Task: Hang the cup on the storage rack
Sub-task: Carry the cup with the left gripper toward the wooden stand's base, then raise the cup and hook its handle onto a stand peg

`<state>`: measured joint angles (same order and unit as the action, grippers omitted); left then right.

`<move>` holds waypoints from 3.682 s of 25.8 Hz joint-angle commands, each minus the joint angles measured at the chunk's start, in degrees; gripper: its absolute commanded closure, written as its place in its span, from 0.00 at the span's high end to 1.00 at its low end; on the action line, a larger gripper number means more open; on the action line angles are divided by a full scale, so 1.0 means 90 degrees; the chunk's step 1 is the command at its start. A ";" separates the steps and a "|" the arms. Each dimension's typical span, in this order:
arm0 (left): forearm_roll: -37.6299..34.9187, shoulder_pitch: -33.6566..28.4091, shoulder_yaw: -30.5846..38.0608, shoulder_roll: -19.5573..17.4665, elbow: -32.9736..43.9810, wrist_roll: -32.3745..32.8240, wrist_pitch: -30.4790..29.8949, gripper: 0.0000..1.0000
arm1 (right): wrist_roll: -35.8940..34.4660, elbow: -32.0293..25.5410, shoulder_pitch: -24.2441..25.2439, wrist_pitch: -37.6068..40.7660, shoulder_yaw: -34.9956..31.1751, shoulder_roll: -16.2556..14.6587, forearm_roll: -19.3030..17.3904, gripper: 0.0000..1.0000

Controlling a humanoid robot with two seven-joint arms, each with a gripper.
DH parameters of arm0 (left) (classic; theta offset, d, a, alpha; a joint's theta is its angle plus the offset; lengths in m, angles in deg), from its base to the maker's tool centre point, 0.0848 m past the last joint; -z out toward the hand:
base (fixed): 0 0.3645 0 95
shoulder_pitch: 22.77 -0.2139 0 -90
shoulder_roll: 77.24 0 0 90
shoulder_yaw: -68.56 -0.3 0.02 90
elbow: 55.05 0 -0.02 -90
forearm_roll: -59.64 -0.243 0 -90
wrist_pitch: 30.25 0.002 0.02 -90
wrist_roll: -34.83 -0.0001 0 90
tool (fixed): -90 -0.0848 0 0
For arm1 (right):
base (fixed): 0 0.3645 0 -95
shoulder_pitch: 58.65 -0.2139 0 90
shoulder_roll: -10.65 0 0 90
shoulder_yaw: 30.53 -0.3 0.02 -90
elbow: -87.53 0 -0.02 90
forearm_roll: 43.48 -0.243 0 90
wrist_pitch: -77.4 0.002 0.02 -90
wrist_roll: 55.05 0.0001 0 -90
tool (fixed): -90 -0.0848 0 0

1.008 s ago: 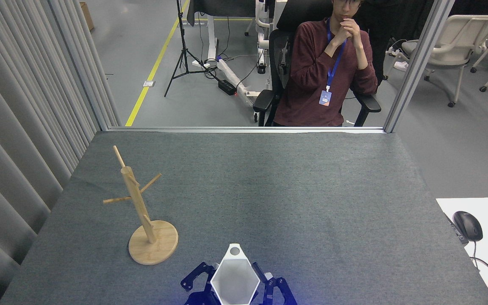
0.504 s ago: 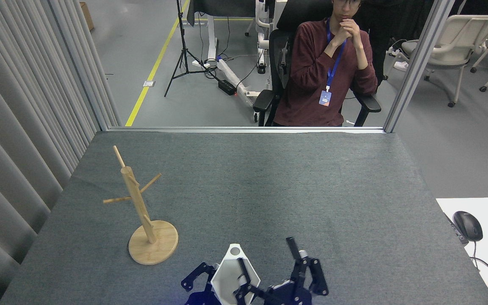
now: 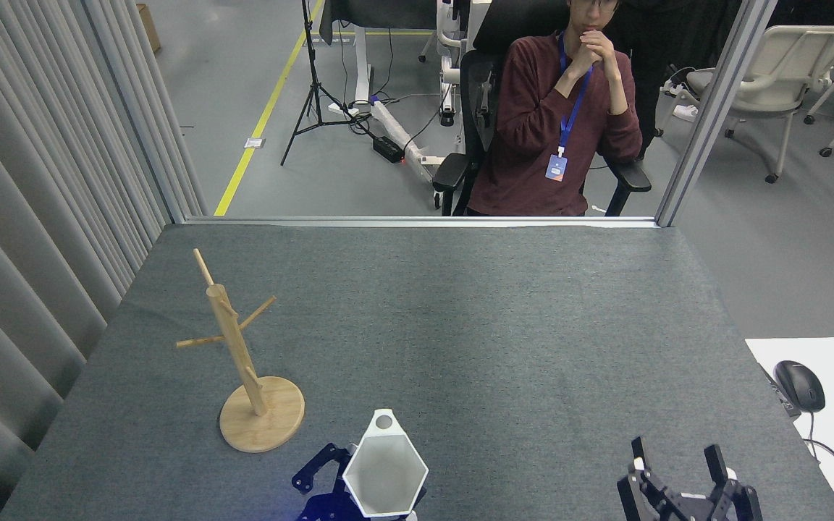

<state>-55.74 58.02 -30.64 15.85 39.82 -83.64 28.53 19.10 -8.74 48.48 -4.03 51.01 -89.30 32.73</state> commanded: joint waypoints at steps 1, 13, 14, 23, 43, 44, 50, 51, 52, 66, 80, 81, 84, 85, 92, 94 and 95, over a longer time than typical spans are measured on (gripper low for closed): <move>0.0066 -0.0051 0.0446 -0.0011 0.0123 -0.0011 0.0002 0.24 | 0.0033 0.0052 0.0616 0.0318 -0.0086 -0.0223 0.0165 0.98; 0.0310 -0.0187 0.2360 -0.0050 0.0455 -0.0050 0.0627 0.25 | -0.0153 0.0032 0.0899 0.0298 -0.0144 -0.0193 0.0195 0.98; 0.0310 -0.0217 0.2516 -0.0060 0.0455 -0.0060 0.0695 0.25 | -0.0153 0.0032 0.0899 0.0298 -0.0144 -0.0193 0.0195 0.98; -0.0315 0.0399 0.2838 -0.0089 -0.0316 -0.0148 0.1457 0.27 | -0.0153 0.0042 0.0879 0.0289 -0.0125 -0.0193 0.0204 0.98; -0.0569 0.1336 0.2848 -0.0900 -0.1908 -0.0363 0.1769 0.30 | -0.0172 0.0062 0.0860 0.0269 -0.0125 -0.0193 0.0214 0.98; -0.0579 0.1385 0.2848 -0.0900 -0.1957 -0.0363 0.1769 0.30 | -0.0172 0.0071 0.0860 0.0269 -0.0125 -0.0193 0.0214 0.98; -0.0569 0.1551 0.2848 -0.0929 -0.2064 -0.0363 0.1769 0.31 | -0.0172 0.0071 0.0860 0.0269 -0.0125 -0.0193 0.0214 0.98; -0.0569 0.1551 0.2848 -0.0949 -0.2074 -0.0363 0.1769 0.31 | -0.0172 0.0071 0.0860 0.0269 -0.0135 -0.0193 0.0214 0.98; -0.0569 0.1551 0.2848 -0.0968 -0.2064 -0.0363 0.1769 0.31 | -0.0172 0.0071 0.0860 0.0269 -0.0135 -0.0193 0.0214 0.98; -0.0715 0.1590 0.2672 -0.1017 -0.2006 -0.0392 0.1740 0.31 | -0.0182 0.0110 0.0840 0.0259 -0.0135 -0.0193 0.0214 0.98; -0.1311 0.1766 0.2516 -0.1154 -0.2113 -0.0431 0.1740 0.31 | -0.0328 0.0208 0.0821 0.0269 -0.0135 -0.0193 0.0214 0.98; -0.1340 0.1766 0.2467 -0.1163 -0.2113 -0.0431 0.1740 0.31 | -0.0348 0.0218 0.0821 0.0279 -0.0135 -0.0193 0.0204 0.98; -0.1516 0.1776 0.2419 -0.1173 -0.2123 -0.0431 0.1740 0.31 | -0.0367 0.0267 0.0801 0.0279 -0.0135 -0.0193 0.0204 0.98; -0.1584 0.1776 0.2409 -0.1163 -0.2123 -0.0431 0.1730 0.31 | -0.0367 0.0286 0.0801 0.0279 -0.0135 -0.0193 0.0204 0.98; -0.1829 0.1795 0.2340 -0.1163 -0.2269 -0.0431 0.1740 0.32 | -0.0455 0.0384 0.0791 0.0298 -0.0135 -0.0193 0.0204 0.98; -0.1868 0.1824 0.2340 -0.1163 -0.2299 -0.0441 0.1740 0.32 | -0.0465 0.0403 0.0791 0.0298 -0.0135 -0.0184 0.0204 0.98; -0.1877 0.1844 0.2340 -0.1163 -0.2318 -0.0431 0.1740 0.34 | -0.0465 0.0433 0.0782 0.0298 -0.0135 -0.0184 0.0204 0.98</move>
<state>-71.99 74.26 -9.54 5.38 19.47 -87.54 44.18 15.05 -5.21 55.53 -1.37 49.80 -91.01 34.57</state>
